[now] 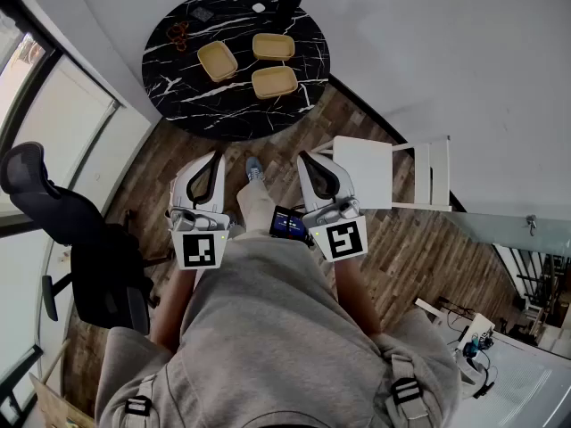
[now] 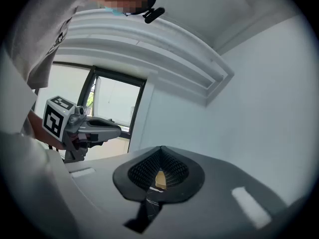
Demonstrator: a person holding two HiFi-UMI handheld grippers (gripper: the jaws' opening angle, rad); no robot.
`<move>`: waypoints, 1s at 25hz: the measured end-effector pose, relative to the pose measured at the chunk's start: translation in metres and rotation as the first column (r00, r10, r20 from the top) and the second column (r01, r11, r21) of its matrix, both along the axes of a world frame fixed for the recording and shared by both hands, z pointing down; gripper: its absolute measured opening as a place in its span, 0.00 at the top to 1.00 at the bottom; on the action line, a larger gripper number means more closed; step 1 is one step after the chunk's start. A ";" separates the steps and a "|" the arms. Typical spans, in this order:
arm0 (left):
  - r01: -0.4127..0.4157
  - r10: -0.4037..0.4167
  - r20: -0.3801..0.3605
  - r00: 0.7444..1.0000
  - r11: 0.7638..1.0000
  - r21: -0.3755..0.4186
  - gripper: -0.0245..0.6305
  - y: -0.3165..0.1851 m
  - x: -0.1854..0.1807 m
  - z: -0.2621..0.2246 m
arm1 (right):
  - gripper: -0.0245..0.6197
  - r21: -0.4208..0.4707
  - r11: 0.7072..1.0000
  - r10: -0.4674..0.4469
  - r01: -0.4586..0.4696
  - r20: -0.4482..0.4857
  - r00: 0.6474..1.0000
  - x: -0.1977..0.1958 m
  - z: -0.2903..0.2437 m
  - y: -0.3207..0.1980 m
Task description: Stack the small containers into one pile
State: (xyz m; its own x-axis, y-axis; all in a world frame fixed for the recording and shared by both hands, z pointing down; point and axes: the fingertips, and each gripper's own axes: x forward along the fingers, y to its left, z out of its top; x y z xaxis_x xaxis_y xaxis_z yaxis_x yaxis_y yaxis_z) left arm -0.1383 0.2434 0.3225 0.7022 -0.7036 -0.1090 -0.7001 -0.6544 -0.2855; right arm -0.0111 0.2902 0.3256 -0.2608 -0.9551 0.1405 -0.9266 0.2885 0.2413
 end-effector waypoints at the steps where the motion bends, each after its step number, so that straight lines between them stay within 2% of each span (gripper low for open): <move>1: 0.001 -0.001 -0.003 1.000 1.000 -0.005 0.96 0.000 -0.001 0.001 | 0.95 0.006 1.000 0.003 -0.003 0.000 1.000 -0.001 -0.001 0.000; 7: 0.004 -0.004 -0.003 1.000 1.000 -0.022 0.96 -0.005 -0.006 0.005 | 0.94 0.015 1.000 0.018 -0.018 -0.008 1.000 -0.002 -0.003 -0.007; 14: -0.001 0.001 -0.001 1.000 0.999 -0.043 0.96 -0.023 0.001 0.008 | 0.95 -0.001 0.998 0.064 -0.064 -0.005 0.998 0.019 -0.001 -0.023; 16: 0.002 -0.001 0.010 1.000 0.998 -0.066 0.96 -0.031 0.003 0.012 | 0.95 -0.007 0.998 0.066 -0.066 0.004 0.998 0.026 -0.001 -0.032; 20: -0.008 0.010 0.032 0.999 0.998 -0.060 0.96 -0.049 0.013 0.011 | 0.95 -0.007 0.997 0.072 -0.072 0.017 0.997 0.037 -0.003 -0.053; 25: -0.009 0.016 0.061 0.998 0.993 -0.115 0.96 -0.081 0.029 0.019 | 0.95 -0.026 0.997 0.072 -0.072 0.022 0.997 0.053 0.003 -0.085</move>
State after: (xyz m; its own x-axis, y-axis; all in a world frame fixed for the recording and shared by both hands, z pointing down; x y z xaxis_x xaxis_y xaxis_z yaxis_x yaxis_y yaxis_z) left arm -0.1089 0.1626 0.3416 0.7138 -0.7001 0.0157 -0.6750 -0.6938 -0.2511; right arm 0.0417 0.2047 0.3282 -0.1947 -0.9678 0.1593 -0.9503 0.2264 0.2138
